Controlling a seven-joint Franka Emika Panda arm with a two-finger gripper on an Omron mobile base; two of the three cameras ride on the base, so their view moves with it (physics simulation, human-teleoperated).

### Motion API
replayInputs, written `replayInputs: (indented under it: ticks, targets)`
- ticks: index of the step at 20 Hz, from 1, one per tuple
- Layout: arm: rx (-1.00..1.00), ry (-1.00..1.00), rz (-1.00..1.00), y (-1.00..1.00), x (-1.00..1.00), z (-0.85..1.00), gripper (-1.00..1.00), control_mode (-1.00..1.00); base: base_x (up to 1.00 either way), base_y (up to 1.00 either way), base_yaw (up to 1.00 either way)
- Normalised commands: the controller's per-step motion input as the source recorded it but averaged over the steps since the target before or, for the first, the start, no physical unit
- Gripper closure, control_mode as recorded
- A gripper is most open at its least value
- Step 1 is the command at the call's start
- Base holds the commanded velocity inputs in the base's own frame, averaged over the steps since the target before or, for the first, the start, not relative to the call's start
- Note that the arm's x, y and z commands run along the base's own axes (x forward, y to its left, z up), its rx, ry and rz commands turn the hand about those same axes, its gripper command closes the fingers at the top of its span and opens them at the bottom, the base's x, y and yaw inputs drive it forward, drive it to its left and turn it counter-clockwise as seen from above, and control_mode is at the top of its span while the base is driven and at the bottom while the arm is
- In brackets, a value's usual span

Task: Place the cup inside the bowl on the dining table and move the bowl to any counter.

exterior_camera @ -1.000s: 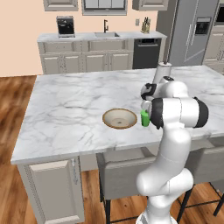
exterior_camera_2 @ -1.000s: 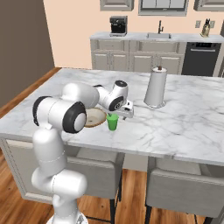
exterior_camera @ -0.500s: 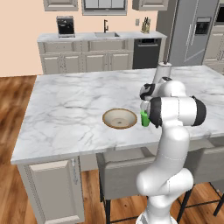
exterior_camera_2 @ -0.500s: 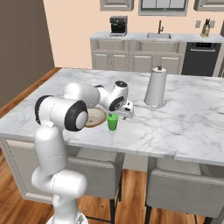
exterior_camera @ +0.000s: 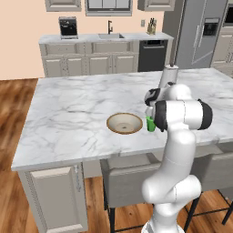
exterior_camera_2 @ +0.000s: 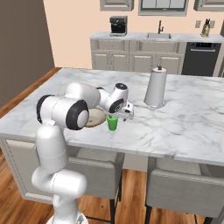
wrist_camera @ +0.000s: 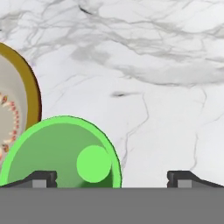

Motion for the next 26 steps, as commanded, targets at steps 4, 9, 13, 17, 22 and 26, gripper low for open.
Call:
replayInputs:
  ticks: [4, 9, 13, 17, 22, 26]
  targets:
    - [0.00, 0.00, 0.00, 0.00, 0.18, -0.06, -1.00, -1.00, 0.00, 0.00, 0.00]
    - [0.00, 0.00, 0.00, 0.00, 0.18, -0.07, -1.00, -1.00, 0.00, 0.00, 0.00]
    - [0.00, 0.00, 0.00, 0.00, 0.13, -0.10, -1.00, -1.00, 0.00, 0.00, 0.00]
    - [0.00, 0.00, 0.00, 0.00, 0.05, -0.09, -1.00, -1.00, 0.00, 0.00, 0.00]
    - [0.00, 0.00, 0.00, 0.00, 0.00, -0.05, -1.00, -1.00, 0.00, 0.00, 0.00]
    - [0.00, 0.00, 0.00, 0.00, 0.00, 0.00, -1.00, -1.00, 0.00, 0.00, 0.00]
